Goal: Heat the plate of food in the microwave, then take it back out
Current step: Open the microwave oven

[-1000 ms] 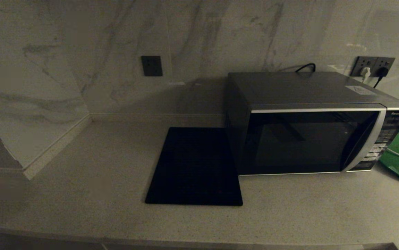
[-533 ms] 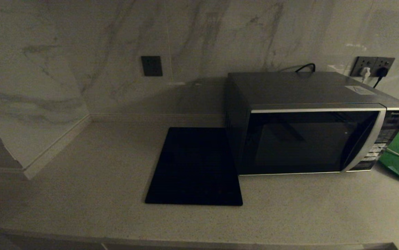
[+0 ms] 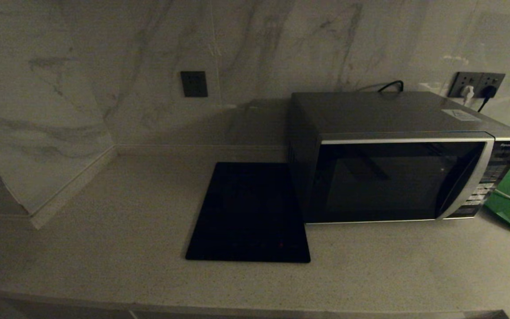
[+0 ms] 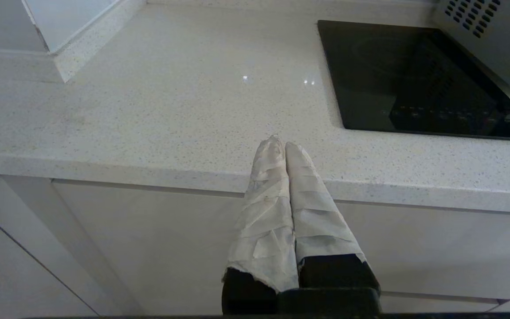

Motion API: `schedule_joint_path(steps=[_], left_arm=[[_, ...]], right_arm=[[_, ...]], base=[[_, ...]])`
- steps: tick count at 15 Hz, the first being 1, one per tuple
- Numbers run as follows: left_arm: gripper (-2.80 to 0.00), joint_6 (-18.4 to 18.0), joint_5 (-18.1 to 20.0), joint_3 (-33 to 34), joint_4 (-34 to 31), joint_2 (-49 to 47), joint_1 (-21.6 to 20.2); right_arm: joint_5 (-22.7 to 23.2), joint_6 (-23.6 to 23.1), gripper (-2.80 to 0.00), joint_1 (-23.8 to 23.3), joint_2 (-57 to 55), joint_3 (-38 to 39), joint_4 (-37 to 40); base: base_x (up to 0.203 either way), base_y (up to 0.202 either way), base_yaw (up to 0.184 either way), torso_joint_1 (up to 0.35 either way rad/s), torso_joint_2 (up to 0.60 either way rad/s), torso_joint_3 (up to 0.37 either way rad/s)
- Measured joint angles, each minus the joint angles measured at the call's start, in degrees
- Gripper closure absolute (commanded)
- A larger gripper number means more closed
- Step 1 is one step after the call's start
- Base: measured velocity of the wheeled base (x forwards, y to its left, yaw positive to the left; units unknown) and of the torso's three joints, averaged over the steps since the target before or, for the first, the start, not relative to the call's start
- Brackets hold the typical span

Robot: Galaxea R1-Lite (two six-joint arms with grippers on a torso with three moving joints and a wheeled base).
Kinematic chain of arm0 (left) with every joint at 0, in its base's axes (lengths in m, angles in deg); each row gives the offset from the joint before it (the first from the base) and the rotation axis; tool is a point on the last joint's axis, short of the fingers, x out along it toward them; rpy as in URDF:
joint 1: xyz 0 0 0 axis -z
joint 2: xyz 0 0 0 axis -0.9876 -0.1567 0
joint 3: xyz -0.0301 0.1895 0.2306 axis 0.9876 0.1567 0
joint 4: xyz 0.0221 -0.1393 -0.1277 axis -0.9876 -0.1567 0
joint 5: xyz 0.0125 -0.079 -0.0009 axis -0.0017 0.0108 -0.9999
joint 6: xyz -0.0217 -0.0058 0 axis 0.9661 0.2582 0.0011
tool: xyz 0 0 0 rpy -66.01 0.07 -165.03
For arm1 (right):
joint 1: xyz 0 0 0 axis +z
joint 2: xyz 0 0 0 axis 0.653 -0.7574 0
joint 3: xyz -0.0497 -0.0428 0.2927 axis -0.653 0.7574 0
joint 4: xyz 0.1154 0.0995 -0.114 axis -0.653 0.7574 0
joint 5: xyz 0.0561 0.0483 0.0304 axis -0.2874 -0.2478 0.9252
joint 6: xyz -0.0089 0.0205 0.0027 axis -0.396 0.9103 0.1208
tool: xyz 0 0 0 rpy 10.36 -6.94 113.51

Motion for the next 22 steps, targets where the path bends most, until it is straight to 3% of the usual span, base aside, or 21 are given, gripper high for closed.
schedule_joint_path(steps=[4,10,11,14,16,20,22], left_arm=[[0.00,0.00,0.00,0.00,0.00,0.00,0.00],[0.00,0.00,0.00,0.00,0.00,0.00,0.00],[0.00,-0.01,0.00,0.00,0.00,0.00,-0.02],[0.00,0.00,0.00,0.00,0.00,0.00,0.00],[0.00,-0.01,-0.01,0.00,-0.01,0.00,0.00],[0.00,0.00,0.00,0.00,0.00,0.00,0.00],[0.00,-0.01,0.02,0.00,0.00,0.00,0.02]], right_arm=[[-4.64,-8.73,0.00,-1.49,-11.07,6.09,-14.63],[-5.11,-13.94,0.00,-1.79,-17.62,8.26,-18.78],[-5.12,-14.64,-2.80,-1.77,-18.12,9.04,-21.14],[-5.03,-18.54,-2.80,-1.75,-19.82,13.11,-29.46],[-4.86,-20.70,-2.80,-1.75,-21.00,15.02,-30.79],[-4.17,-21.02,-2.80,-1.70,-24.20,16.12,-31.42],[-0.77,-21.30,-2.80,-2.59,-25.42,16.04,-34.05]], base=[[0.000,0.000,0.000,0.000,0.00,0.000],[0.000,0.000,0.000,0.000,0.00,0.000],[0.000,0.000,0.000,0.000,0.00,0.000],[0.000,0.000,0.000,0.000,0.00,0.000],[0.000,0.000,0.000,0.000,0.00,0.000],[0.000,0.000,0.000,0.000,0.00,0.000],[0.000,0.000,0.000,0.000,0.00,0.000]])
